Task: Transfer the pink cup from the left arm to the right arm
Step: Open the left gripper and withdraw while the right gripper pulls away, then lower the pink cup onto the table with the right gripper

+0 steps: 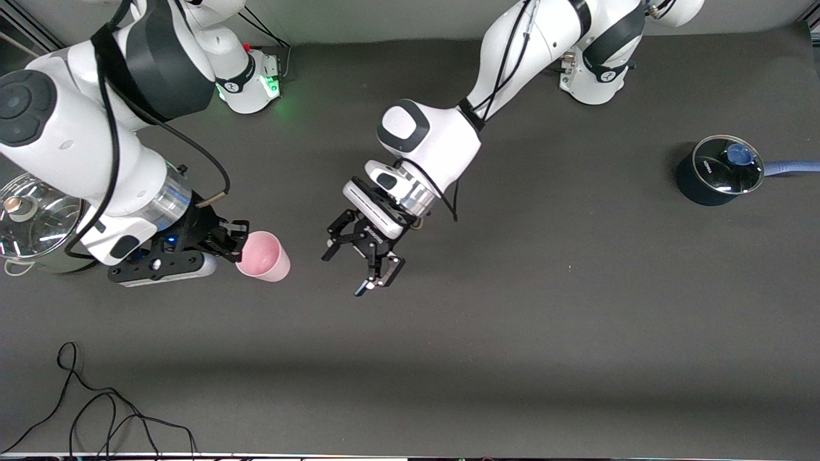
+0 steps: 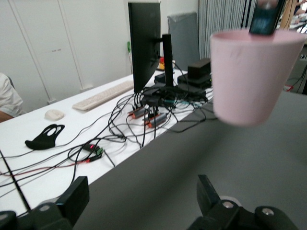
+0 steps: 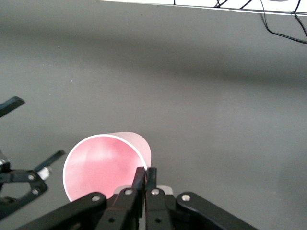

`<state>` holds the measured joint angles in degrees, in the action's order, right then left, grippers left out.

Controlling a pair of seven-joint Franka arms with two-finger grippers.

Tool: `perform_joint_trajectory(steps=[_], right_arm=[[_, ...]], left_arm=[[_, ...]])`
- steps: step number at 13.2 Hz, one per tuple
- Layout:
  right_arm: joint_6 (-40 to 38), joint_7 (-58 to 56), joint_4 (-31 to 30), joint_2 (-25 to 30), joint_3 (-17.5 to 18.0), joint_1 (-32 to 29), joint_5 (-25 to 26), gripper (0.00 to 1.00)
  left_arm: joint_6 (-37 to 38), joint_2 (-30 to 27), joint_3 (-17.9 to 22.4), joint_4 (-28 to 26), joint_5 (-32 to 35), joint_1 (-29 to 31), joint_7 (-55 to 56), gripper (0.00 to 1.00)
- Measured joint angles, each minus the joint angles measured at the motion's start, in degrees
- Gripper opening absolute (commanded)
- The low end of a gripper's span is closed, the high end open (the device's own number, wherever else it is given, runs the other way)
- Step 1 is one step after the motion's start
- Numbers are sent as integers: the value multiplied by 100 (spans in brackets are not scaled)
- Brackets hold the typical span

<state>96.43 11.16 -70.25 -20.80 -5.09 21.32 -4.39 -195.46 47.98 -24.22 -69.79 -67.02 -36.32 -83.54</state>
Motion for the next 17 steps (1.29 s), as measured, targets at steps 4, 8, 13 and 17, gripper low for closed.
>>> perform_joint_trajectory(steps=[4, 8, 13, 17], right_arm=[[-60, -529, 1, 23, -22, -194, 14, 0], [-340, -2027, -14, 29, -474, -500, 64, 0], [-419, -3806, -160, 13, -1435, -711, 60, 0], [-171, -4833, -417, -43, -1492, -1386, 27, 0]], left_arm=[[828, -780, 20, -1161, 15, 542, -6, 100], [2811, -1875, 72, -2349, 568, 1789, -18, 100], [6887, -2375, 125, -2162, 2391, 4085, -26, 100], [9755, -2412, 150, -898, 3945, 5106, 71, 100]])
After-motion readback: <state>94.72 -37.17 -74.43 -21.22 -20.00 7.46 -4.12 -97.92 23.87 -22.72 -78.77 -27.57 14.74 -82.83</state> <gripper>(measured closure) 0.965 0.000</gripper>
